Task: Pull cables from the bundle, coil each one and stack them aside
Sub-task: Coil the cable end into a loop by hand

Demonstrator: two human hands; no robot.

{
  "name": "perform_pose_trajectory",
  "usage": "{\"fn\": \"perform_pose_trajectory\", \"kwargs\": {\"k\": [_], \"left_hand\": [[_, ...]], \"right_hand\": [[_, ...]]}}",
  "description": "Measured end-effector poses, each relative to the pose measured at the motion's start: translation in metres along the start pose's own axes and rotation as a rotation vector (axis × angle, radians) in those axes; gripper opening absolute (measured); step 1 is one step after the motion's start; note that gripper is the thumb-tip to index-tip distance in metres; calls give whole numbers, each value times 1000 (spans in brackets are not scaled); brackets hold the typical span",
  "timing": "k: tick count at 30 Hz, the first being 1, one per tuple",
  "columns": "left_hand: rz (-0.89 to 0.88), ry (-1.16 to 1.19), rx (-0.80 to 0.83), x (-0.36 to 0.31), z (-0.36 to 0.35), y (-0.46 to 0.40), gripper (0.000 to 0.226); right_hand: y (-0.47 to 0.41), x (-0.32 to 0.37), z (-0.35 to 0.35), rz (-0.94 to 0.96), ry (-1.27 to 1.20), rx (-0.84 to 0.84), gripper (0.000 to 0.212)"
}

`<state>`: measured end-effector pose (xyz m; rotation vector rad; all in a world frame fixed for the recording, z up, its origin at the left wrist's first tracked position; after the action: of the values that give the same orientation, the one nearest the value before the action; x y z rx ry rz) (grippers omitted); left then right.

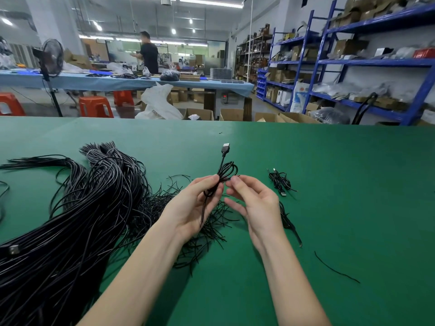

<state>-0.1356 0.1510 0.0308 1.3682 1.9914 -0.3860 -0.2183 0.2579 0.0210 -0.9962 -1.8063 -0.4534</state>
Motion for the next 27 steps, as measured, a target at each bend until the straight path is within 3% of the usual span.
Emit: {"fn": "perform_pose_trajectory", "kwargs": {"k": [7, 12, 17, 21, 27], "left_hand": [[-10, -126, 38, -1, 3, -3, 6], [-35, -190, 52, -3, 3, -4, 9], [-78, -146, 33, -4, 3, -4, 8], [-51, -63, 46, -4, 0, -3, 7], [-34, -41, 44, 3, -4, -1, 19]], "right_hand": [[3, 7, 3, -256, -118, -37, 21], [3, 9, 3, -213, -40, -68, 10], [4, 10, -1, -175, 28, 64, 11], [7, 6, -1, -251, -105, 191, 29], [7, -5, -2, -424, -325, 164, 19]]}}
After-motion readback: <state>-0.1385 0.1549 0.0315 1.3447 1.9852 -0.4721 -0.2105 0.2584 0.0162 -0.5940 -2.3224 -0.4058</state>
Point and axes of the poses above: each hand's wrist, its own y-axis away from the middle knuckle, its own z-axis out of the back of the hand, x = y × z, the point moved 3 cm from there along -y, towards the middle knuckle, and after that the axes turned 7 degrees about x, right-handed, at the moved point
